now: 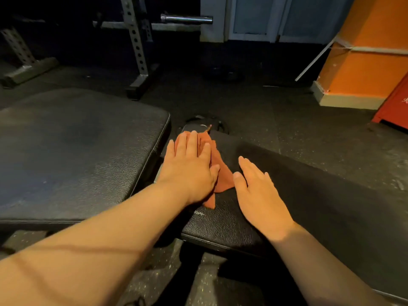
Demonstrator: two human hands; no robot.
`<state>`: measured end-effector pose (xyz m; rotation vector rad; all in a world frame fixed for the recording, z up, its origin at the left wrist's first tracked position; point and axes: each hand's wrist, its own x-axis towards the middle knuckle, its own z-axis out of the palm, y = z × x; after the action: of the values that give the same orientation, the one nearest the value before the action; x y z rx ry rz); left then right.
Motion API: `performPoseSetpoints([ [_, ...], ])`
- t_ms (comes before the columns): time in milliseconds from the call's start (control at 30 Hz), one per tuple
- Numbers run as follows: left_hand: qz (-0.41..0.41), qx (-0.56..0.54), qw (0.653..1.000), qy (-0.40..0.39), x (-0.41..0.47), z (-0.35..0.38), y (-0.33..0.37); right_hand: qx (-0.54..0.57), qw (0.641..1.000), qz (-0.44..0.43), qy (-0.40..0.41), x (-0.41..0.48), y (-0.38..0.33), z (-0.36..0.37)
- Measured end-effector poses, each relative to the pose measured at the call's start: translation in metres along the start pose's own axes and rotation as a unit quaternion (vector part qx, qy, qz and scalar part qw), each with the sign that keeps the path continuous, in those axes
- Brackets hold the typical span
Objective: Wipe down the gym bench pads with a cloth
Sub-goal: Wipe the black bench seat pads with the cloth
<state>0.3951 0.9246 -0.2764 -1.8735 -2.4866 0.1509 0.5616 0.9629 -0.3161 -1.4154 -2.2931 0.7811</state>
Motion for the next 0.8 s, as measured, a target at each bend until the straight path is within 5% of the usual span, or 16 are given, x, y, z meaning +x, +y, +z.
performPoseSetpoints([
  [267, 0.076, 0.017, 0.996, 0.034, -0.042, 0.002, -0.017, -0.061, 0.998, 0.009, 0.007, 0.015, 0.025, 0.003],
  [467, 0.043, 0.027, 0.999, 0.018, 0.042, -0.003, 0.005, -0.049, 0.999, 0.002, 0.001, 0.021, 0.023, -0.002],
  [633, 0.118, 0.036, 0.992, 0.037, -0.018, 0.001, -0.007, -0.054, 0.998, 0.010, -0.006, 0.020, 0.025, 0.000],
  [800, 0.059, 0.030, 0.998, -0.018, 0.033, -0.004, 0.004, -0.049, 0.999, 0.005, -0.003, 0.022, 0.025, 0.000],
])
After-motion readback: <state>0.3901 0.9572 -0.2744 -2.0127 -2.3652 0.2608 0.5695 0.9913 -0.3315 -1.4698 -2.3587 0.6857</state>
